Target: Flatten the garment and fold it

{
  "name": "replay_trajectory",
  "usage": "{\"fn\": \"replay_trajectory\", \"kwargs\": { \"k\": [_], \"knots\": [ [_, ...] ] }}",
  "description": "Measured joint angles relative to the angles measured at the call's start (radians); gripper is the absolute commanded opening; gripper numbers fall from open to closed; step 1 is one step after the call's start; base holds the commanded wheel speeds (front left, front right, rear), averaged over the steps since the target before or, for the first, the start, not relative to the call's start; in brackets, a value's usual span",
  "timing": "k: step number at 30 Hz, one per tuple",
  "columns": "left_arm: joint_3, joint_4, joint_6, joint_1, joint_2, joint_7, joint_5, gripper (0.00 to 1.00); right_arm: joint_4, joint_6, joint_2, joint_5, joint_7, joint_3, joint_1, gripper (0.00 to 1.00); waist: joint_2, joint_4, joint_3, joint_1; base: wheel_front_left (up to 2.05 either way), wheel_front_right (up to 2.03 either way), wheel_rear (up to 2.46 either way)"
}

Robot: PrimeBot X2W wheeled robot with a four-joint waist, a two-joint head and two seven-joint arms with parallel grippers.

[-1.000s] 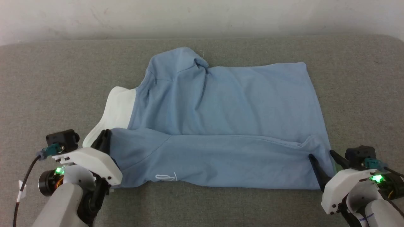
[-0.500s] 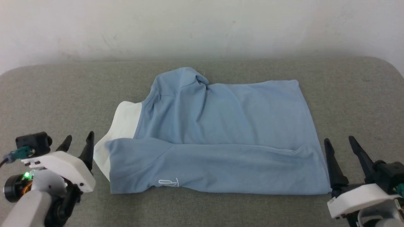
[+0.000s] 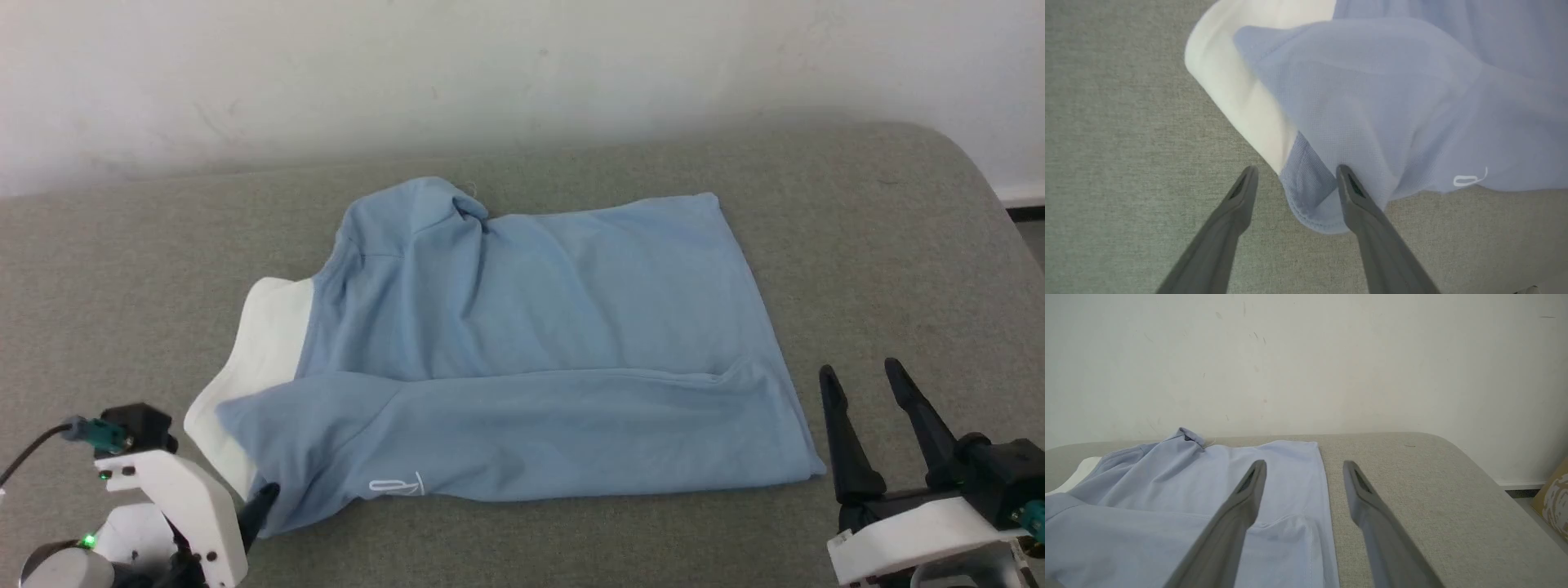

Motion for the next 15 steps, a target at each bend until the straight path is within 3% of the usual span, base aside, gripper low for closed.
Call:
{"fn": "replay_trajectory", "kwargs": {
  "k": [9, 10, 12, 13, 15],
  "knots": [
    [-0.058, 0.115, -0.02, -0.061, -0.038, 0.064, -0.01, 1.0, 0.014, 0.0, 0.004, 0.024, 0.01, 0.016, -0.016, 1.0, 0.0, -0.04, 0.05, -0.0001, 0.0, 0.0, 0.0],
    [-0.062, 0.127, -0.026, -0.07, -0.04, 0.071, -0.011, 0.8, 0.019, 0.0, 0.003, 0.025, 0.018, 0.015, -0.019, 1.0, 0.0, -0.044, 0.053, -0.0001, 0.0, 0.0, 0.0],
    [-0.064, 0.152, -0.039, -0.084, -0.043, 0.074, -0.016, 0.06, 0.032, 0.0, -0.005, 0.039, 0.041, 0.02, -0.022, 1.0, 0.0, -0.051, 0.058, -0.0002, 0.0, 0.0, 0.0],
    [-0.064, 0.164, -0.041, -0.09, -0.046, 0.075, -0.019, 0.0, 0.039, 0.0, -0.012, 0.051, 0.055, 0.025, -0.023, 1.0, 0.0, -0.052, 0.059, -0.0002, 0.0, 0.0, 0.0],
    [-0.063, 0.181, -0.05, -0.098, -0.048, 0.074, -0.021, 0.0, 0.052, 0.0, -0.03, 0.081, 0.083, 0.029, -0.029, 1.0, 0.0, -0.052, 0.057, -0.0001, 0.0, 0.0, 0.0]
  ]
}}
